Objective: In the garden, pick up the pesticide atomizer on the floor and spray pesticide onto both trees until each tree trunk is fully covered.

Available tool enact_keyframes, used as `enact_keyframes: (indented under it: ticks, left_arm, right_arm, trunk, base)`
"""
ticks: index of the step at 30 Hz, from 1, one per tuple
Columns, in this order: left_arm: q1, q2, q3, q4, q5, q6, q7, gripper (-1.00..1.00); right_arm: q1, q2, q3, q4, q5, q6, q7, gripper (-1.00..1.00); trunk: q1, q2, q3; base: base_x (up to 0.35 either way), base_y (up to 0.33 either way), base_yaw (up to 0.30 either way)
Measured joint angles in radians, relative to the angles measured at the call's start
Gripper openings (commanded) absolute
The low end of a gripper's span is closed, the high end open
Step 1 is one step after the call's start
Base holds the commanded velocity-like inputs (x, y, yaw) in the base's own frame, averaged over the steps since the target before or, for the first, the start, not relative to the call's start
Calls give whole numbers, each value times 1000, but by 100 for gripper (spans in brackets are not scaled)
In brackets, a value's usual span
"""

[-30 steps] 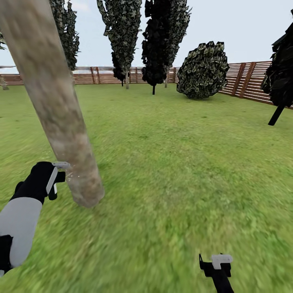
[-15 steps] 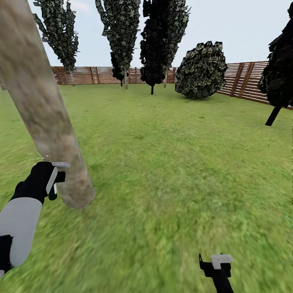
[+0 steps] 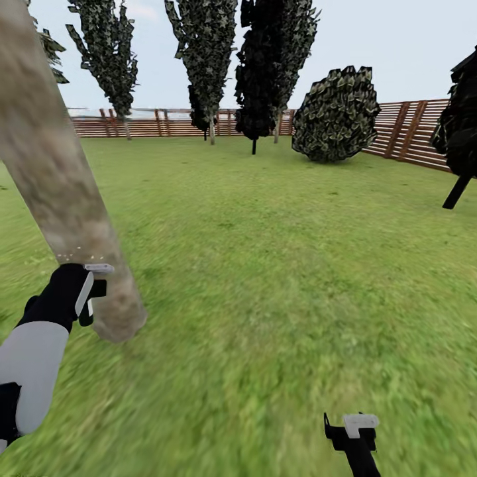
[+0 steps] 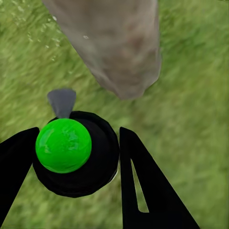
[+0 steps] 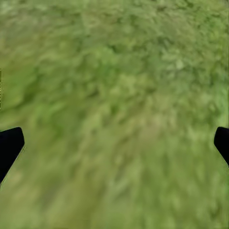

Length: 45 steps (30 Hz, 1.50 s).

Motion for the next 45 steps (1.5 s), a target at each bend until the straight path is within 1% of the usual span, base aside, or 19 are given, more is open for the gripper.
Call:
enact_keyframes:
  ticks: [7,12,14,15,16,17,19,22,23,24,25,27,29,32,34,38,40,42,45]
  left_arm:
    - [0,-3,1,5,0,0,1,-100]
    - [18,9,5,11,-9,-9,0,-100]
    - [63,-11,0,10,6,-11,-2,-100]
    - [71,-50,1,10,-1,-10,-3,-100]
    - [72,-62,1,11,13,-11,-1,-100]
    - [73,-64,4,11,-3,-10,-1,-100]
    - [79,-47,15,13,-13,-11,0,-100]
    - [107,13,24,13,-17,-10,0,-100]
    - [124,40,25,14,-18,-12,0,-100]
    - [138,48,27,14,-12,-15,0,-100]
    - [146,51,29,14,-6,-17,0,-100]
    - [166,39,30,39,5,-83,-1,-100]
    - [168,-11,31,83,16,-120,-2,-100]
    - [168,-36,33,91,5,-134,-2,-100]
    - [168,-24,60,94,3,-137,-3,-100]
    - [168,47,158,109,12,-140,-13,-100]
    - [169,53,163,126,22,-153,-22,-100]
    - [169,45,162,146,24,-175,-25,-100]
    - [168,-14,152,174,29,-212,-27,-100]
  right_arm:
    - [0,0,0,0,0,0,0,100]
    - [0,0,1,0,0,0,1,100]
    - [0,1,1,0,0,1,1,100]
    - [0,1,2,0,0,0,1,100]
    - [0,1,1,0,0,0,1,100]
    - [0,1,2,0,0,0,1,100]
    - [0,1,2,1,0,1,1,100]
    - [0,1,2,0,0,1,1,100]
    - [0,1,2,0,0,1,1,100]
    - [0,1,2,1,0,1,1,100]
    - [0,1,2,0,0,1,1,100]
    - [0,1,1,0,0,1,1,100]
    - [0,1,1,0,0,2,2,100]
    - [0,1,1,0,0,1,2,100]
    - [0,1,1,1,0,1,2,100]
    - [0,1,1,1,0,1,2,100]
    - [0,1,1,1,0,1,2,100]
    - [0,1,1,1,0,1,2,100]
    - [0,1,1,1,0,1,3,100]
  trunk:
    - [0,0,0]
    - [0,0,0]
    - [0,0,0]
    - [0,0,0]
    - [0,0,0]
    - [0,0,0]
    - [0,0,0]
    - [0,0,0]
    - [0,0,0]
    - [0,0,0]
    - [0,0,0]
    - [0,0,0]
    - [0,0,0]
    - [0,0,0]
    - [0,0,0]
    - [0,0,1]
    - [0,0,2]
    - [0,0,2]
    - [0,0,3]
  base:
    - [192,-218,267]
    - [39,-267,45]
    - [1,-274,1]
    - [15,-274,0]
    - [82,-271,0]
    - [148,-247,0]
    - [198,-218,0]
    - [230,-195,0]
    - [238,-187,0]
    - [240,-184,0]
    - [272,-140,0]
    - [200,-64,0]
    - [48,-12,0]
    - [10,-3,41]
    - [1,0,205]
    - [0,0,258]
    - [0,0,270]
    - [0,0,271]
    - [0,0,271]
